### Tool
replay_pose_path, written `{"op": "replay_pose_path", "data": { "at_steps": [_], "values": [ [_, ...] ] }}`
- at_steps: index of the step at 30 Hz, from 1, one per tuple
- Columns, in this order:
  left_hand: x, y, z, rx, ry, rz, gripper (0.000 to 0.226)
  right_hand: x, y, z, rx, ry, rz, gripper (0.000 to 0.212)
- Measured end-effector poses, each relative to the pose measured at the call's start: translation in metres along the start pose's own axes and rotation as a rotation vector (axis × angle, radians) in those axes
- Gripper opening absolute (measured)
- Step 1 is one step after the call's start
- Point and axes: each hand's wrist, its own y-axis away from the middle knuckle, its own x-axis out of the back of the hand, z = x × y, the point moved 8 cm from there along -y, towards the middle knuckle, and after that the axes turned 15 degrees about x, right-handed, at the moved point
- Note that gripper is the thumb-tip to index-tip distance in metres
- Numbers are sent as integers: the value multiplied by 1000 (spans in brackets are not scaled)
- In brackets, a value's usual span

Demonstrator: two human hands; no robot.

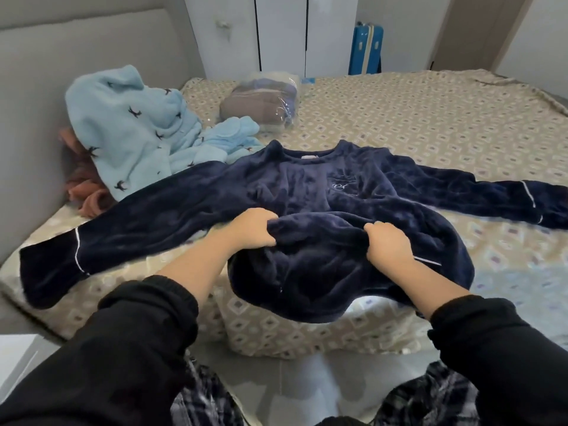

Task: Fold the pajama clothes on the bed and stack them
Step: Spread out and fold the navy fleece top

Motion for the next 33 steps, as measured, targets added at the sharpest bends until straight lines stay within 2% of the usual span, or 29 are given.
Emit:
{"op": "replay_pose_path", "data": {
  "at_steps": [2, 4, 6, 7, 8, 9, 11, 12, 13, 14, 16, 18, 19, 21, 24, 26, 28, 30, 31, 33],
  "values": [
    [-26, 19, -12, -31, -223, -347, 26, 0, -1, -3, 65, -359, -88, 23],
    [-46, 45, -35, 58, -426, -665, 24, -11, 11, -20, 171, -607, -421, 24],
    [-55, 65, -43, 101, -327, -898, 20, -25, 40, -40, 261, -647, -832, 17],
    [-58, 65, -40, 102, -163, -939, 24, -30, 48, -46, 269, -680, -924, 9],
    [-55, 57, -37, 117, 22, -875, 28, -30, 49, -50, 251, -766, -901, 4],
    [-47, 43, -37, 156, 181, -702, 27, -26, 40, -49, 205, -880, -759, 10],
    [-20, 15, -44, 230, 349, -166, 17, -8, 14, -26, 67, -986, -262, 13],
    [-9, 9, -46, 255, 347, 67, 14, 5, 8, -8, 10, -903, -19, 15],
    [-6, 6, -43, 253, 289, 214, 17, 16, 6, 9, -35, -761, 142, 16],
    [-9, 3, -34, 220, 210, 275, 24, 22, 7, 25, -79, -622, 234, 16],
    [-28, -3, -6, 93, 105, 252, 33, 24, 12, 56, -180, -404, 274, 22],
    [-51, -8, 25, 1, 58, 182, 42, 18, 23, 89, -315, -245, 222, 29],
    [-63, -10, 41, -36, 16, 167, 46, 13, 30, 106, -400, -244, 190, 31],
    [-84, -15, 70, -80, -99, 147, 50, -4, 44, 130, -528, -420, 86, 41],
    [-112, -20, 100, -85, -161, 64, 55, -23, 55, 136, -517, -684, -37, 55],
    [-123, -23, 106, -85, -177, 83, 57, -25, 63, 132, -526, -889, -11, 52],
    [-123, -25, 103, -76, -159, 147, 59, -29, 71, 129, -603, -1197, 22, 51],
    [-121, -28, 96, -70, -117, 180, 60, -32, 76, 146, -720, -1354, 169, 50],
    [-121, -29, 94, -73, -99, 189, 60, -30, 83, 162, -801, -1300, 274, 50],
    [-120, -29, 94, -86, -78, 212, 61, -24, 105, 196, -946, -997, 413, 43]
  ]
}}
